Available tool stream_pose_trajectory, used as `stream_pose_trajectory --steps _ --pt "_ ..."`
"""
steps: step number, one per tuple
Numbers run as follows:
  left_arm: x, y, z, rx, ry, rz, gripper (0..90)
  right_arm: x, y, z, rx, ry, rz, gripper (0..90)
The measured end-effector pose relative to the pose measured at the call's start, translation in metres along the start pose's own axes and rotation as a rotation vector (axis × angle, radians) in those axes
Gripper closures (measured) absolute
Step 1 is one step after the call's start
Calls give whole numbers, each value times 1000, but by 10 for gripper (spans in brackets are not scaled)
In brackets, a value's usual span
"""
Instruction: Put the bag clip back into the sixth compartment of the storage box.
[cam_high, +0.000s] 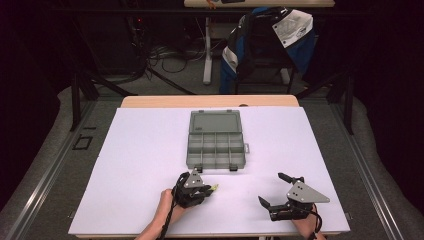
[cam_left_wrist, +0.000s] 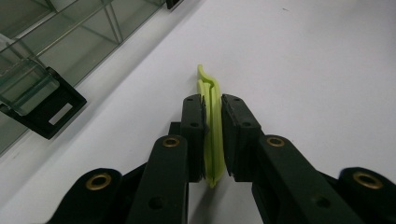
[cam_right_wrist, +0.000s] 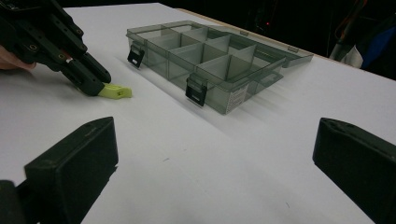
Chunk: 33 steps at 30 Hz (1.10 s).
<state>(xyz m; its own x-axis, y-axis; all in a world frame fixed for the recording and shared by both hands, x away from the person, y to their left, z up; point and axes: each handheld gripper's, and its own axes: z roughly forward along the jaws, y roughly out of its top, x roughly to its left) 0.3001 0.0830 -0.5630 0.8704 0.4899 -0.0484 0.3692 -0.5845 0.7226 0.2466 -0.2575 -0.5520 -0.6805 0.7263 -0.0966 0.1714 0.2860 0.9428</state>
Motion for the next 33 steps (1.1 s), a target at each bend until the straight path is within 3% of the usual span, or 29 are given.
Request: stream_pose_trajectory --steps 33 --pt "1 1 -8 -42 14 1 799 -1 -2 -2 10 -14 1 0"
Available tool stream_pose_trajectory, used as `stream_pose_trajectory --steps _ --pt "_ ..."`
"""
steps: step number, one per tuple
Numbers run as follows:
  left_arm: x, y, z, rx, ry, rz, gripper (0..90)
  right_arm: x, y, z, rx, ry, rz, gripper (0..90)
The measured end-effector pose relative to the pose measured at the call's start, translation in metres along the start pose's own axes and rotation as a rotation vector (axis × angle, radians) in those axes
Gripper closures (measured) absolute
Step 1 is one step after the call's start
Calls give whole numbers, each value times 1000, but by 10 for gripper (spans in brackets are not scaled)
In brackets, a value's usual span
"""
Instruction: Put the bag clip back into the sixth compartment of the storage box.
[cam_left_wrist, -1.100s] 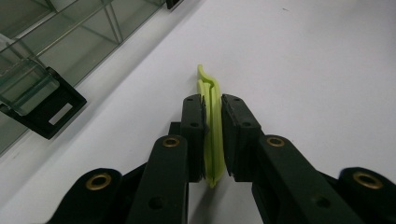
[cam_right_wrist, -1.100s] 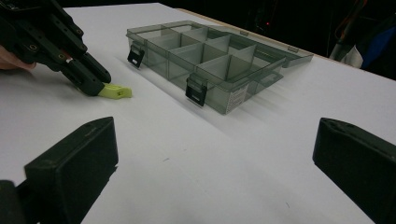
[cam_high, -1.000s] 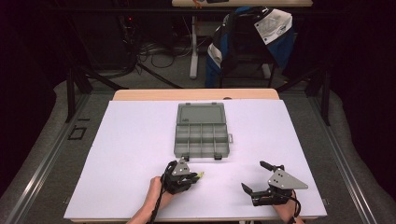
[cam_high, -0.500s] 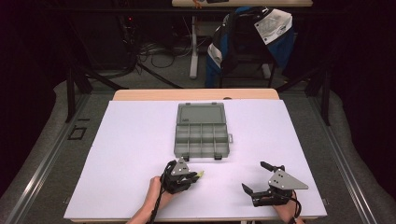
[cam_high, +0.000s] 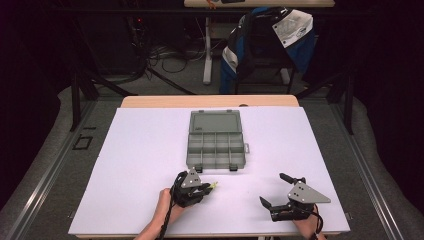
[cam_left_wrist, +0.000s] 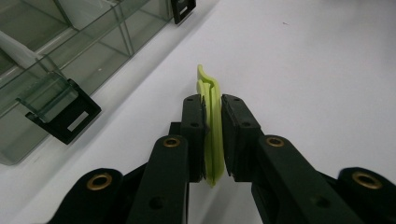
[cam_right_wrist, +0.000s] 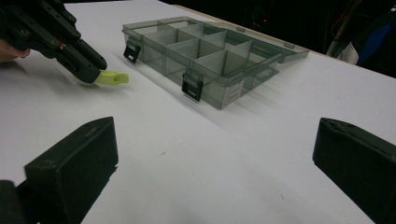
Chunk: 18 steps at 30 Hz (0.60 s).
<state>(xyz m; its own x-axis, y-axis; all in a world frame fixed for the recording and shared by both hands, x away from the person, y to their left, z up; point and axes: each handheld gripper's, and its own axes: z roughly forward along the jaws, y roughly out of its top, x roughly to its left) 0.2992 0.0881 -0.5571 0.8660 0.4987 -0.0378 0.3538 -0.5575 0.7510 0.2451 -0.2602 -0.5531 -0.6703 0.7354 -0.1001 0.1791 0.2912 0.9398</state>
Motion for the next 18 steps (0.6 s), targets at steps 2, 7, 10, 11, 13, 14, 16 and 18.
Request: stream_pose_trajectory --steps 2,7,10,11,13,14,16,18 --pt "0 0 -1 -2 2 -1 799 0 0 0 1 -1 -1 0" --pt "2 1 -4 -8 10 0 799 0 0 0 2 -2 -1 0" --pt "3 1 -5 -8 11 -8 799 0 0 0 2 -1 3 0" --pt "3 1 -6 -9 15 -6 799 -1 0 0 -1 -5 -4 0" --pt "4 1 -7 -10 19 -5 799 -1 0 -1 3 -6 -6 0" --pt "4 1 -7 -11 19 -6 799 -1 0 -1 3 -6 -5 0" --pt "5 1 -8 -12 19 -8 799 -1 0 -1 2 -4 -5 0" --pt "6 1 -9 -13 23 -8 799 -1 0 -1 3 -4 -3 0"
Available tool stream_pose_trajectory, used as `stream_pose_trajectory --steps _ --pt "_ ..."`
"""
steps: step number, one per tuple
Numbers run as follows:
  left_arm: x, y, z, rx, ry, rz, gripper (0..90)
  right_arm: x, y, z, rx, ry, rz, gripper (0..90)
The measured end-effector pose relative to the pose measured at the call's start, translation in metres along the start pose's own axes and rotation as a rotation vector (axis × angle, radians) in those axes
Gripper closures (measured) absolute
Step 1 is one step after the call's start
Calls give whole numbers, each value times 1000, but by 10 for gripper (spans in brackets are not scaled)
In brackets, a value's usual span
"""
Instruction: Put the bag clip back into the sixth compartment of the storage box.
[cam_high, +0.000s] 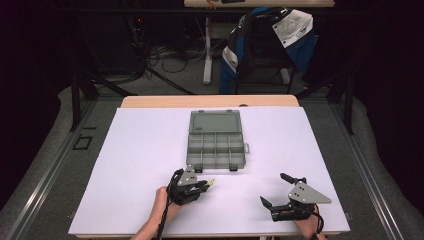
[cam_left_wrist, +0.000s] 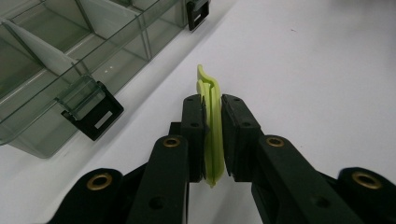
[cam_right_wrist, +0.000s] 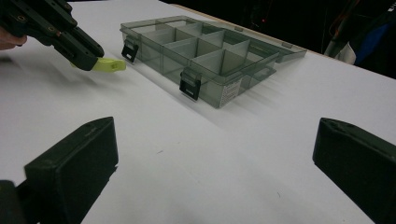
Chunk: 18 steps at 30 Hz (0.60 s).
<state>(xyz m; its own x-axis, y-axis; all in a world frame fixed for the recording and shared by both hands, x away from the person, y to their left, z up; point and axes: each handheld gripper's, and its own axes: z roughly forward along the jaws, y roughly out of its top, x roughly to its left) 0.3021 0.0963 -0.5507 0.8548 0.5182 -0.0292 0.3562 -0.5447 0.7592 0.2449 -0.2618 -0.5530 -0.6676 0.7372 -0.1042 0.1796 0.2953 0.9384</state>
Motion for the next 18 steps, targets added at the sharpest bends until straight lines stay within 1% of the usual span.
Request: stream_pose_trajectory --steps 9,18 --pt "2 2 -5 -2 8 9 800 1 0 0 0 -2 -1 0" --pt "4 3 -10 -10 15 5 800 0 0 1 4 -4 3 0"
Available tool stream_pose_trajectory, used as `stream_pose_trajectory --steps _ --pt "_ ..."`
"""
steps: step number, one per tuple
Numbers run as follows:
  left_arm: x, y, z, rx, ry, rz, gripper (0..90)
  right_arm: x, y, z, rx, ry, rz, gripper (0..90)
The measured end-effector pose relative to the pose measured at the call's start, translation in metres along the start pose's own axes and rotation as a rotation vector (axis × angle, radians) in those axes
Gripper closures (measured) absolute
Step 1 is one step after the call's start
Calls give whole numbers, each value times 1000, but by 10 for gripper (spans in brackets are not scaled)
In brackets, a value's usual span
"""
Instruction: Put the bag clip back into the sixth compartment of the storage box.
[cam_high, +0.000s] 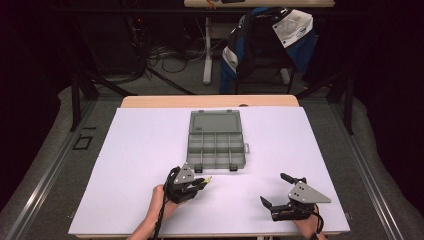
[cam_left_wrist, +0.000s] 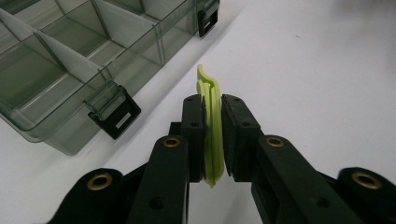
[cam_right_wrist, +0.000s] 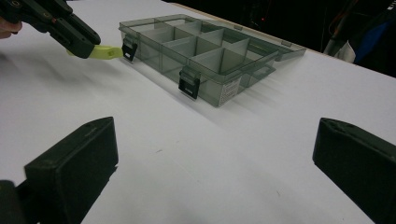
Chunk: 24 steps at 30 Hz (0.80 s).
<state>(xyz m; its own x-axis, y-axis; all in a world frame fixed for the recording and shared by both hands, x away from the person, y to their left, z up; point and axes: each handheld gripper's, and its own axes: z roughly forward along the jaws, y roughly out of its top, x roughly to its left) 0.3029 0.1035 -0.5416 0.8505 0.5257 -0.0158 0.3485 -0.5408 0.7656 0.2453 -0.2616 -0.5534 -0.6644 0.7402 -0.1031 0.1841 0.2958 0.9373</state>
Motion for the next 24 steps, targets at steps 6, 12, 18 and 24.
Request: stream_pose_trajectory --steps 6,12,18,24 --pt "1 2 -2 2 6 9 800 0 0 0 1 4 -1 0" --pt "1 5 -5 -10 11 17 800 0 0 0 5 4 3 0" --pt "5 9 -8 -25 16 22 800 -1 -1 2 4 1 5 0" --pt "7 14 -10 -37 21 31 801 -1 -2 1 5 0 5 0"
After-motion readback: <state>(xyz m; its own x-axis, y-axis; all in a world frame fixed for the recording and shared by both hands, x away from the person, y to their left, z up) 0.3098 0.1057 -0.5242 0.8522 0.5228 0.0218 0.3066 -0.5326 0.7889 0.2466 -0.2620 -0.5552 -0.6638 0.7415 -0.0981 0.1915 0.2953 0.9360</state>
